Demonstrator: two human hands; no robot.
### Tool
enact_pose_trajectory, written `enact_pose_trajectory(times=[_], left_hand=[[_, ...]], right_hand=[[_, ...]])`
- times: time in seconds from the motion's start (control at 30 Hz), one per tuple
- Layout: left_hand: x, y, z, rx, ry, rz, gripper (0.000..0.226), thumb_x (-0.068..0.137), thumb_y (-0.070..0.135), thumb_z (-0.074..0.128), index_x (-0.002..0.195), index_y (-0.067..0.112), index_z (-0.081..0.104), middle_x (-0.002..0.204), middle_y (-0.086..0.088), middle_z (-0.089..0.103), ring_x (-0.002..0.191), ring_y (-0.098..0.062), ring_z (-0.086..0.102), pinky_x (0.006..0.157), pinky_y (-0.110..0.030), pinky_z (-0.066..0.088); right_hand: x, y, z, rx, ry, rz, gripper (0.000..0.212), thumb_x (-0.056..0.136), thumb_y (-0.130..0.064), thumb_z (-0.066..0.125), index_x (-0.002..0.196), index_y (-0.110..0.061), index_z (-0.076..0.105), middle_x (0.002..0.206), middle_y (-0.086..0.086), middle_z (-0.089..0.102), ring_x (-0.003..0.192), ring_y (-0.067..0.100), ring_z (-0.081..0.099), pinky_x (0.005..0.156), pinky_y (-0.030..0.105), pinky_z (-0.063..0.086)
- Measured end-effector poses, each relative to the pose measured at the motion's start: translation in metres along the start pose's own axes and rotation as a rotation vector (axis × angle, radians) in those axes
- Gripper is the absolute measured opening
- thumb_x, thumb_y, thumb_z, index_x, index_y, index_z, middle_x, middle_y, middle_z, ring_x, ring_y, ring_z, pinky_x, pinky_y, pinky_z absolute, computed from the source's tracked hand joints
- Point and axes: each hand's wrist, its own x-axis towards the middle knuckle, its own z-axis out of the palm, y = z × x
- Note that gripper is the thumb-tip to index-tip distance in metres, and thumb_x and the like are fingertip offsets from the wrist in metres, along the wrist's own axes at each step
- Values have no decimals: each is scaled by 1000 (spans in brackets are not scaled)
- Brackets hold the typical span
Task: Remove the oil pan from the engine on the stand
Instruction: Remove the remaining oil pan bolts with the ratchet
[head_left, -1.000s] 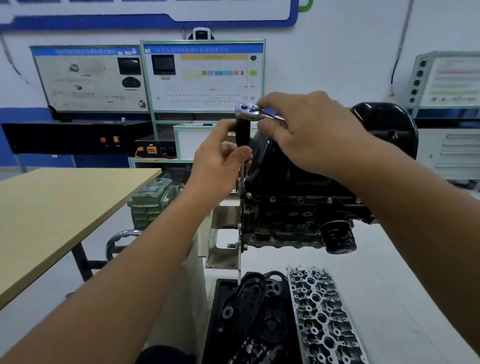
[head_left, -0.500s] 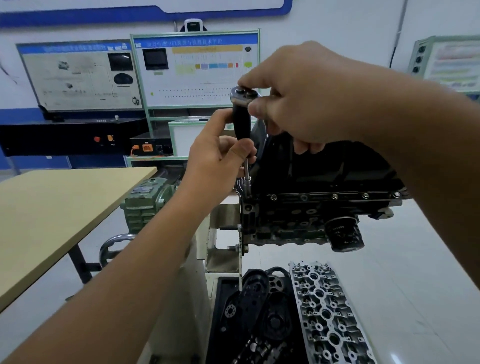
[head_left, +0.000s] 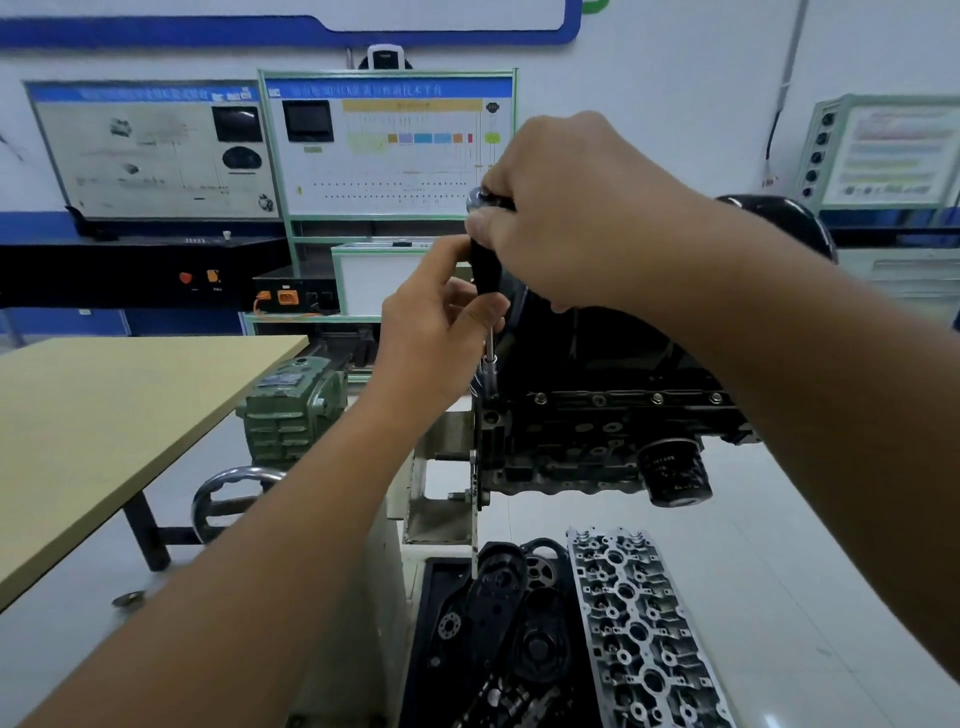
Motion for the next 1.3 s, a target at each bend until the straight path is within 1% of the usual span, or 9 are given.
enact_pose_trajectory(times=[0.13, 0.27, 0.43, 0.57, 0.73, 0.87, 1.0, 1.13, 1.3], left_hand=[[-1, 1, 6, 68, 13, 46, 34, 89, 23, 69, 96, 54, 59, 81, 1, 71, 76, -23, 72, 69, -51, 61], [-1, 1, 4, 109, 81, 92, 34, 81, 26, 66, 87, 58, 55, 81, 13, 70, 68, -5, 67, 65, -33, 56], [-7, -12, -1, 54, 153, 159, 29, 81, 38, 66, 109, 31, 61, 83, 13, 69, 70, -13, 68, 68, -42, 58], [-2, -24, -2, -17, 64, 80, 26, 90, 18, 76, 108, 33, 65, 83, 16, 69, 73, -17, 69, 72, -50, 61], [-13, -62, 1, 100, -54, 104, 17, 89, 3, 77, 103, 11, 74, 88, 8, 72, 84, -15, 71, 83, -45, 61], [-17, -77, 9, 183, -35, 128, 24, 84, 7, 83, 107, 9, 78, 90, 7, 71, 85, -12, 68, 85, -35, 59], [-19, -82, 14, 262, 31, 193, 19, 81, 12, 87, 97, 13, 78, 82, 20, 64, 77, -3, 63, 77, -19, 53], [-28, -84, 20, 475, 68, 233, 23, 73, 12, 91, 77, 16, 68, 74, 7, 63, 76, -22, 56, 69, -40, 52], [-37, -85, 29, 506, 191, 197, 26, 75, 18, 90, 75, 16, 64, 71, 5, 65, 76, -24, 52, 64, -40, 48]], right_hand=[[0, -10, 1, -11, 60, 111, 26, 93, -17, 53, 71, -20, 38, 76, 1, 44, 61, 18, 46, 50, 29, 31], [3, -22, 11, -24, 129, 135, 34, 95, -16, 51, 69, -23, 30, 76, -2, 38, 61, 15, 40, 51, 29, 27], [5, -24, 19, -63, 125, -9, 38, 97, -20, 50, 61, -18, 38, 63, 0, 43, 49, 14, 41, 48, 27, 26], [13, -13, 16, -109, 110, -92, 39, 98, -27, 48, 62, -12, 41, 62, 4, 42, 50, 17, 38, 50, 29, 26], [12, 5, 16, -88, 97, -222, 42, 99, -30, 47, 63, -9, 47, 54, 4, 39, 49, 20, 33, 50, 35, 31], [16, 19, 17, -42, 125, -144, 44, 101, -31, 49, 67, -2, 53, 56, 9, 44, 55, 28, 40, 55, 40, 40], [22, 23, 16, -61, 110, -17, 44, 102, -32, 51, 67, -4, 54, 59, 7, 44, 52, 21, 39, 49, 32, 30], [25, 2, 23, -158, 98, 69, 32, 97, -27, 47, 69, -19, 35, 71, 0, 40, 57, 18, 39, 52, 29, 21], [32, -19, 40, -369, 140, -28, 30, 97, -23, 45, 69, -21, 35, 72, 0, 43, 58, 20, 41, 51, 29, 21]])
